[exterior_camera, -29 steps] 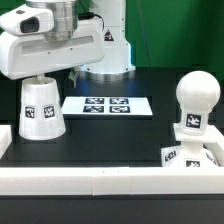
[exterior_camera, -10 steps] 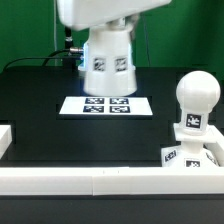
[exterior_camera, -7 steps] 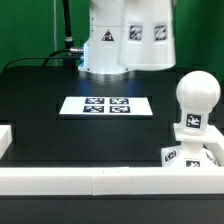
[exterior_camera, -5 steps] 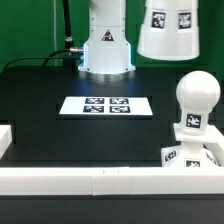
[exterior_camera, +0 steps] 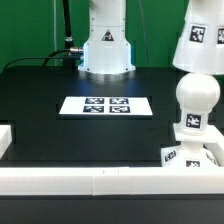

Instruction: Assemble lamp

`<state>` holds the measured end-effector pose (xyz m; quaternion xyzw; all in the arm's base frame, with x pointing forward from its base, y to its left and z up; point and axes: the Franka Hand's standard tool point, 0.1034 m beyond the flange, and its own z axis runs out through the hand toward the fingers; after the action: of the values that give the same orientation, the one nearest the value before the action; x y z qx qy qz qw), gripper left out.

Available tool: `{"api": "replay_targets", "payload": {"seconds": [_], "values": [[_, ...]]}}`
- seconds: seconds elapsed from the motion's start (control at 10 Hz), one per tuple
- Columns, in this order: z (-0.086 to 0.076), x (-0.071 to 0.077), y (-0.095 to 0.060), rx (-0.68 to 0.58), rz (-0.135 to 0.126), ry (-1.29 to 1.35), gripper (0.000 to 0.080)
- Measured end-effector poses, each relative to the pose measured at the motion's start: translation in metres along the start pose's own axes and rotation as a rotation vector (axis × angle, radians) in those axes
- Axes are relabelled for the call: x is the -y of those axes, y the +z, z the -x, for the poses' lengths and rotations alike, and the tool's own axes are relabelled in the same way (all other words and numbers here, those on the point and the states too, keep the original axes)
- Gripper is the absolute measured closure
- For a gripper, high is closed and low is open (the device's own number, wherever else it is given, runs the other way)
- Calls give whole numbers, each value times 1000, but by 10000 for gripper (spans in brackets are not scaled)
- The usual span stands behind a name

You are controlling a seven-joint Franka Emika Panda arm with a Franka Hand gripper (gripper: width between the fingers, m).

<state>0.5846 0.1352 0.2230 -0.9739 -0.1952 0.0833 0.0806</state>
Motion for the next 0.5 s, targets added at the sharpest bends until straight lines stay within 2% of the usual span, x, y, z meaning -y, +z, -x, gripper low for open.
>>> {"api": "replay_targets", "payload": {"seconds": [0.1,0.5], "values": [[-6,-3,6,-18,12,-14,758],[-11,-21,26,-33,14,-49,758]]}}
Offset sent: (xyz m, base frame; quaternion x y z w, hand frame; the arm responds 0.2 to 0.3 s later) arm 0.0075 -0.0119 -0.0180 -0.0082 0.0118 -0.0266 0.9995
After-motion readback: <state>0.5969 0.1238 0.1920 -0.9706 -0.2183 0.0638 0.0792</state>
